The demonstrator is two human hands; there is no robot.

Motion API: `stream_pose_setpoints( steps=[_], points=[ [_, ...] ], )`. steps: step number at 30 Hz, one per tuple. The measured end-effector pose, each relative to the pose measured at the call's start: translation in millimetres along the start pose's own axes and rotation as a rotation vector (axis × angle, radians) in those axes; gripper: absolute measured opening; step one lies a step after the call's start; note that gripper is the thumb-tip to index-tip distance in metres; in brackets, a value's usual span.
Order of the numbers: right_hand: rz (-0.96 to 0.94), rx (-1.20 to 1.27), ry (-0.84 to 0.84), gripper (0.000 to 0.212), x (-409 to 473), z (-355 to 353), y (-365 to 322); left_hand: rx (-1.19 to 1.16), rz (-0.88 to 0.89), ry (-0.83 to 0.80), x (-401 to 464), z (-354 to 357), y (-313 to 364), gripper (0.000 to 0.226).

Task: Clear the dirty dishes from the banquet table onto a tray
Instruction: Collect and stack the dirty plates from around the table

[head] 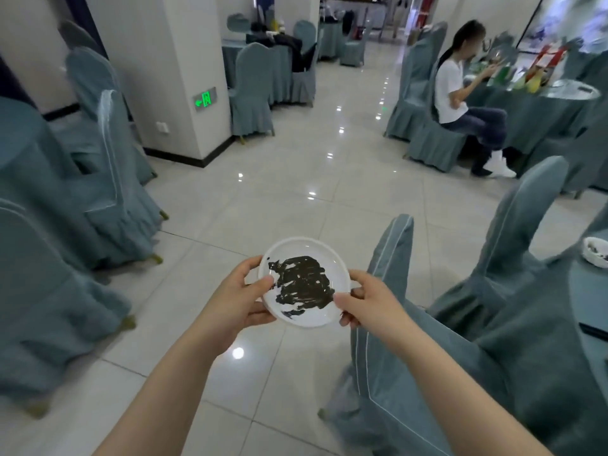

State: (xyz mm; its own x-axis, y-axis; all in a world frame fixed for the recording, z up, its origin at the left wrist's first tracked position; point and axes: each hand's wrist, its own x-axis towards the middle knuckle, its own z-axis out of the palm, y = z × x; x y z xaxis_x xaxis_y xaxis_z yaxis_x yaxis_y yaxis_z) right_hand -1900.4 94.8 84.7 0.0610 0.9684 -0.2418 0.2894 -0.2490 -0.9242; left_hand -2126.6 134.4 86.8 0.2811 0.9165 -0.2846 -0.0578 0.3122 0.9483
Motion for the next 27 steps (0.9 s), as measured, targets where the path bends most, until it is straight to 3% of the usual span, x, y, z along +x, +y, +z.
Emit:
stream_pose_setpoints(
  steps=[5, 15, 27],
  points=[
    [0.009, 0.065, -0.059, 0.016, 66, 30, -21, -0.034, -0.005, 0.119, 36, -46, 7, 0.03],
    [0.014, 0.113, -0.223, 0.016, 256, 45, -55, -0.04, -0.045, 0.208, 184, -111, 53, 0.031],
    [0.096, 0.21, -0.016, 0.018, 448, -62, -80, 0.008, -0.096, -0.06, 436, -74, 128, 0.034]
  ],
)
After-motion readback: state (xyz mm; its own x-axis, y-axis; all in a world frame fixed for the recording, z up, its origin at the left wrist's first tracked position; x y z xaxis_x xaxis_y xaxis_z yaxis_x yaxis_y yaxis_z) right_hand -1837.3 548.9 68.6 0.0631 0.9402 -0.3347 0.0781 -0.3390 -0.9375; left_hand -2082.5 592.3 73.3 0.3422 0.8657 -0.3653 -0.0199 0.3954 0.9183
